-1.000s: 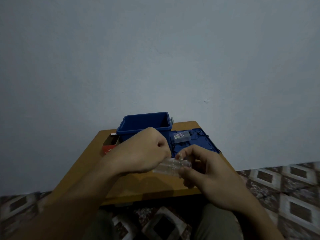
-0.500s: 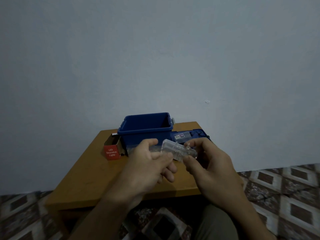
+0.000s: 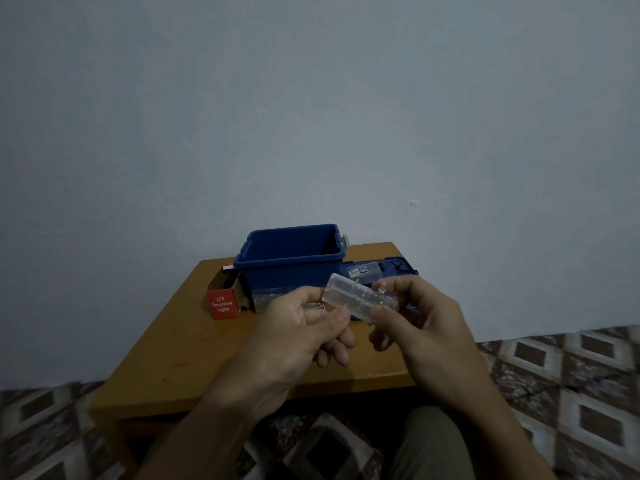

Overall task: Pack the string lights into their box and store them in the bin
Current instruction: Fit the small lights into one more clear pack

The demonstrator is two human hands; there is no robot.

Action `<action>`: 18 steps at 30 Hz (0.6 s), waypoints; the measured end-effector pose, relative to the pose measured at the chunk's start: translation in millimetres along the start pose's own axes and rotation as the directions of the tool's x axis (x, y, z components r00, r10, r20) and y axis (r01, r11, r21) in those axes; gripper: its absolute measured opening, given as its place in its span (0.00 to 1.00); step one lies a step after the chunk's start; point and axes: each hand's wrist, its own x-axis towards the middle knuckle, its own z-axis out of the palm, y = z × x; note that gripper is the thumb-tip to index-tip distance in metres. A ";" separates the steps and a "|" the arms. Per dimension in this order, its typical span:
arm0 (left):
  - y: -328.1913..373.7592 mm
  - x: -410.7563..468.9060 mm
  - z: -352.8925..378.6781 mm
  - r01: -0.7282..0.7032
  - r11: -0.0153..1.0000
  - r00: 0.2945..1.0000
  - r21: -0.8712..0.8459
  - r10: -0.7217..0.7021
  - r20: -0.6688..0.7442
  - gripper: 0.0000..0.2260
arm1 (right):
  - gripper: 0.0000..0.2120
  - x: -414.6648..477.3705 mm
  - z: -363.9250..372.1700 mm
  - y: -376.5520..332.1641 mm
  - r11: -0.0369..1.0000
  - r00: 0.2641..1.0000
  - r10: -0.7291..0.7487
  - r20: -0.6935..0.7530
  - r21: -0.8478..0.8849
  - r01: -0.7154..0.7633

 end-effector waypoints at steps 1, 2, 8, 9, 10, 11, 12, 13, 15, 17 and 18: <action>-0.8 -0.3 -0.4 -0.007 1.000 1.000 -0.004 0.007 0.004 0.12 | 0.07 0.0 0.1 -0.3 1.000 1.000 0.008 0.000 0.011 -0.008; -1.2 -0.5 -0.8 -0.013 1.000 1.000 -0.004 0.013 0.006 0.12 | 0.07 0.0 0.2 -0.7 1.000 1.000 0.018 0.000 0.023 -0.018; -3.2 1.0 -3.7 -0.042 0.999 0.999 0.006 0.042 0.016 0.10 | 0.06 0.1 0.6 -1.1 0.983 0.995 0.098 0.027 0.152 -0.101; -3.9 1.7 -5.0 -0.057 0.998 0.998 0.023 0.056 0.021 0.09 | 0.06 0.2 1.0 -0.9 0.975 0.991 0.125 0.040 0.181 -0.131; -4.5 2.4 -6.8 -0.070 0.997 0.997 0.042 0.069 0.026 0.09 | 0.07 0.5 1.3 -0.8 0.962 0.986 0.157 0.061 0.216 -0.167; -5.6 3.2 -8.5 -0.081 0.995 0.996 0.055 0.080 0.030 0.10 | 0.07 0.7 1.4 -1.2 0.944 0.978 0.190 0.090 0.257 -0.207; -6.0 4.0 -10.2 -0.093 0.994 0.995 0.059 0.091 0.031 0.11 | 0.07 1.1 1.2 -2.3 0.922 0.968 0.217 0.124 0.300 -0.245; -6.6 4.4 -11.8 -0.109 0.992 0.994 0.063 0.107 0.031 0.12 | 0.09 1.4 1.3 -4.0 0.899 0.957 0.242 0.159 0.335 -0.283; -7.4 5.0 -14.5 -0.148 0.985 0.989 0.089 0.146 0.029 0.13 | 0.15 2.0 1.7 -7.0 0.858 0.935 0.282 0.216 0.378 -0.347; -8.4 5.4 -16.6 -0.183 0.976 0.983 0.118 0.181 0.031 0.12 | 0.18 2.1 2.6 -8.7 0.830 0.917 0.308 0.253 0.400 -0.389; -8.8 5.5 -17.6 -0.194 0.973 0.981 0.127 0.192 0.033 0.12 | 0.18 2.0 3.3 -9.0 0.815 0.909 0.319 0.268 0.412 -0.407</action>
